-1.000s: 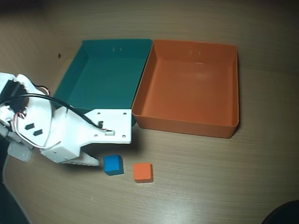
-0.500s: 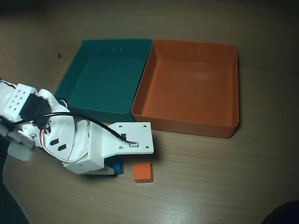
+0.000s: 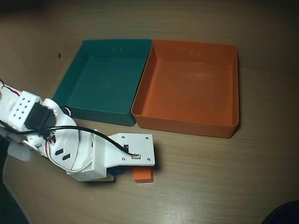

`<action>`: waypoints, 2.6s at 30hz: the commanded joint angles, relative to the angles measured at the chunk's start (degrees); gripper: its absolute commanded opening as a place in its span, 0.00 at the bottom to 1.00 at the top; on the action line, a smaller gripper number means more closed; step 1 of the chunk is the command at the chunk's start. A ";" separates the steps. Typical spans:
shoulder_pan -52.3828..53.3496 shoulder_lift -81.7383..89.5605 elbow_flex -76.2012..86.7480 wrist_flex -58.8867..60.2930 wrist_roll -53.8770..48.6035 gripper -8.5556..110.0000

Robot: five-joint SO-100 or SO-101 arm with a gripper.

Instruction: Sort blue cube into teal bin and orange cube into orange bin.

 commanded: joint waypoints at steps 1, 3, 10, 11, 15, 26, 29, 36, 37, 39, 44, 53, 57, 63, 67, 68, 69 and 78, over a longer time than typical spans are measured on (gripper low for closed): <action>0.44 -0.35 -3.52 -0.70 -0.35 0.38; 0.26 -1.49 -3.52 -0.70 -0.35 0.38; 0.44 -3.34 -3.43 -0.70 -0.26 0.38; 0.44 -3.34 -3.16 -0.70 -0.26 0.38; 0.18 -3.43 -2.72 -0.70 0.70 0.30; 0.53 -2.99 -2.64 -0.53 0.88 0.02; 0.79 -2.11 -3.69 -0.62 0.88 0.03; 2.29 6.50 -8.17 -0.62 0.88 0.02; 2.20 7.91 -8.53 -0.62 0.88 0.02; 1.41 10.72 -8.79 -0.62 0.88 0.02; -3.34 17.31 -8.09 0.26 0.97 0.02; -12.92 27.33 -1.93 0.26 1.05 0.02; -19.16 34.98 3.78 0.26 0.97 0.02; -30.50 44.21 12.66 0.18 0.97 0.02; -36.83 45.79 17.05 -0.35 0.97 0.02; -38.14 45.79 18.11 -0.53 0.97 0.02; -39.29 45.79 19.07 -0.62 0.97 0.02; -45.00 38.23 22.24 -0.79 0.97 0.02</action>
